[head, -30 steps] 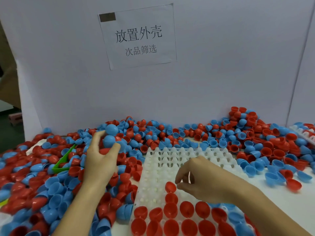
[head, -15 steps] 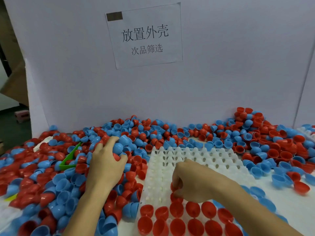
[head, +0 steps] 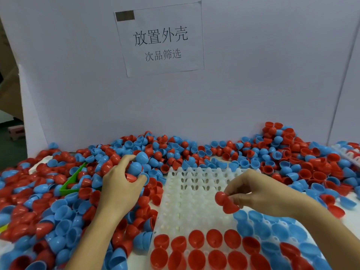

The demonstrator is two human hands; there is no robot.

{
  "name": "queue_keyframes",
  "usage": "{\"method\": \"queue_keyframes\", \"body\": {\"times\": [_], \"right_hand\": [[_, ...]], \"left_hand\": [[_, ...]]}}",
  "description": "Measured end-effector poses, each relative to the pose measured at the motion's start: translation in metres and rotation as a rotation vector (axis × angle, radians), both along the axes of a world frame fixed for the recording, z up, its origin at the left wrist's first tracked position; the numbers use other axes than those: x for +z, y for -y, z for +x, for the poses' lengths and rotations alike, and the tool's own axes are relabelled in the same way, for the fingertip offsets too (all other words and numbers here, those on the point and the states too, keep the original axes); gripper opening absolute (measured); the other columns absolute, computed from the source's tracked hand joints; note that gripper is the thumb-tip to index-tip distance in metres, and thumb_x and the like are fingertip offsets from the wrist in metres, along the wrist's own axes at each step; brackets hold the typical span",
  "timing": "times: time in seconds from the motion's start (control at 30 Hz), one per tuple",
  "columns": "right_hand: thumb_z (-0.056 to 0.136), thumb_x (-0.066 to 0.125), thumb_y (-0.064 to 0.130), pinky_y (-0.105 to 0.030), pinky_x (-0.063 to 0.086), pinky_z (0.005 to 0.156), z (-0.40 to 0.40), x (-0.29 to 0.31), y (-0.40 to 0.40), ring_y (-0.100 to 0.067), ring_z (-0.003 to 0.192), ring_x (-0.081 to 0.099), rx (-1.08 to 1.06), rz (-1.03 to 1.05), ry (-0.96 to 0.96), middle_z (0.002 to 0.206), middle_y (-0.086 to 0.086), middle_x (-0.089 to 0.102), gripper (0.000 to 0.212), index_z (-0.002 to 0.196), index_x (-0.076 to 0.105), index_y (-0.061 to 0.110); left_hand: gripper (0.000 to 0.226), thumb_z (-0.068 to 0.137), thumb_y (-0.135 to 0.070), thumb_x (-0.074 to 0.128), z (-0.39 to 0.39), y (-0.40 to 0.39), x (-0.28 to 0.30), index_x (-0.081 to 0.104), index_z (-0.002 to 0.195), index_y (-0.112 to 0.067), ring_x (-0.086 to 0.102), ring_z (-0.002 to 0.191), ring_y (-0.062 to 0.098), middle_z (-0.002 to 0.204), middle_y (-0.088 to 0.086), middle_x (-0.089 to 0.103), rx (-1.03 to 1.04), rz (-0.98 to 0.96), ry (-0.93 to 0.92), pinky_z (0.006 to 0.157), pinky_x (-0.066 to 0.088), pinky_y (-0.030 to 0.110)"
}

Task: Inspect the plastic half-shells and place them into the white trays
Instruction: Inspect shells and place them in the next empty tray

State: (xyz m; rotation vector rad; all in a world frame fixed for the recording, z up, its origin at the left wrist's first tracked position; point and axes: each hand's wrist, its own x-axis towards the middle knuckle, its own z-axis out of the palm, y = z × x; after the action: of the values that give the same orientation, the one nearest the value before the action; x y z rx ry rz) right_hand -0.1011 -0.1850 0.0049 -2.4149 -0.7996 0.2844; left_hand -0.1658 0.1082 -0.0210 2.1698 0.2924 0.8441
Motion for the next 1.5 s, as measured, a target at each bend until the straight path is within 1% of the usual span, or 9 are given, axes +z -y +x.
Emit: {"method": "queue_keyframes", "body": {"times": [0.13,0.33,0.5,0.63,0.77,0.87,1.07,1.2,1.5], "right_hand": [[0.09,0.072,0.022,-0.029,0.06,0.077,-0.009,0.003,-0.001,-0.003,0.076,0.07,-0.071,-0.155,0.054,0.077,0.022,0.072,0.022,0.076,0.072,0.04],[0.088,0.067,0.011,-0.029,0.06,0.073,-0.024,-0.014,-0.032,-0.012,0.076,0.065,-0.084,-0.44,0.121,0.091,0.004,0.069,0.014,0.1,0.072,0.018],[0.088,0.07,0.011,-0.028,0.058,0.071,-0.022,-0.008,-0.03,-0.014,0.077,0.065,-0.067,-0.439,0.094,0.095,0.002,0.071,0.014,0.101,0.072,0.015],[0.093,0.066,0.015,-0.02,0.048,0.061,-0.018,0.007,-0.021,-0.006,0.07,0.058,-0.027,-0.388,0.074,0.086,0.01,0.065,0.015,0.104,0.074,0.022],[0.096,0.058,0.044,-0.027,0.055,0.082,-0.013,0.034,-0.03,0.003,0.077,0.057,-0.037,-0.104,0.205,0.115,0.007,0.067,0.037,0.128,0.06,0.026],[0.076,0.052,0.074,-0.039,0.059,0.086,-0.02,0.039,-0.055,-0.008,0.096,0.066,0.029,0.218,0.079,0.131,0.012,0.056,0.075,0.143,0.037,0.043],[0.093,0.068,0.03,-0.036,0.06,0.085,-0.015,0.023,-0.078,-0.008,0.097,0.063,-0.022,0.387,0.201,0.113,0.017,0.06,0.031,0.123,0.065,0.026],[0.093,0.067,0.025,-0.023,0.06,0.062,-0.009,0.026,-0.07,-0.012,0.081,0.073,-0.073,0.568,-0.008,0.101,0.002,0.071,0.018,0.111,0.068,0.023],[0.095,0.061,0.032,-0.02,0.059,0.068,-0.006,0.027,-0.065,-0.004,0.085,0.073,-0.04,0.587,-0.113,0.1,0.007,0.071,0.007,0.101,0.064,0.032]], "left_hand": [[0.037,0.086,-0.012,0.075,0.0,0.001,-0.001,0.053,0.108,-0.032,0.058,0.067,-0.001,0.082,-0.016,0.057,0.01,0.013,-0.004,0.049,0.039,-0.001],[0.045,0.086,-0.013,0.075,0.005,0.004,-0.007,0.058,0.126,-0.022,0.048,0.074,-0.006,0.091,-0.017,0.053,-0.006,-0.014,0.005,0.059,0.034,0.01],[0.039,0.089,-0.013,0.071,0.008,0.014,-0.007,0.057,0.096,-0.049,0.05,0.058,0.004,0.08,-0.01,0.062,-0.145,-0.175,-0.024,0.051,0.043,0.022],[0.05,0.092,-0.016,0.068,0.006,0.028,-0.003,0.058,0.091,-0.066,0.065,0.085,0.026,0.102,-0.003,0.067,-0.278,-0.393,-0.039,0.077,0.055,0.045],[0.042,0.09,-0.02,0.068,0.002,0.038,0.0,0.062,0.102,-0.06,0.055,0.054,0.011,0.071,-0.007,0.066,-0.441,-0.501,-0.028,0.052,0.044,0.027],[0.054,0.089,-0.013,0.069,-0.002,0.052,0.004,0.06,0.092,-0.066,0.057,0.044,0.011,0.081,-0.013,0.071,-0.519,-0.416,-0.042,0.039,0.042,0.018],[0.046,0.085,-0.009,0.073,-0.003,0.064,0.003,0.062,0.112,-0.043,0.063,0.051,0.004,0.08,-0.013,0.069,-0.534,-0.312,-0.029,0.044,0.046,0.017],[0.041,0.089,-0.008,0.068,-0.003,0.059,0.001,0.062,0.105,-0.046,0.046,0.041,0.009,0.067,-0.007,0.062,-0.557,-0.414,-0.03,0.04,0.039,0.02],[0.033,0.095,-0.004,0.059,0.0,0.055,-0.002,0.068,0.1,-0.035,0.042,0.044,0.01,0.066,-0.009,0.06,-0.527,-0.563,0.007,0.039,0.036,0.024]]}}
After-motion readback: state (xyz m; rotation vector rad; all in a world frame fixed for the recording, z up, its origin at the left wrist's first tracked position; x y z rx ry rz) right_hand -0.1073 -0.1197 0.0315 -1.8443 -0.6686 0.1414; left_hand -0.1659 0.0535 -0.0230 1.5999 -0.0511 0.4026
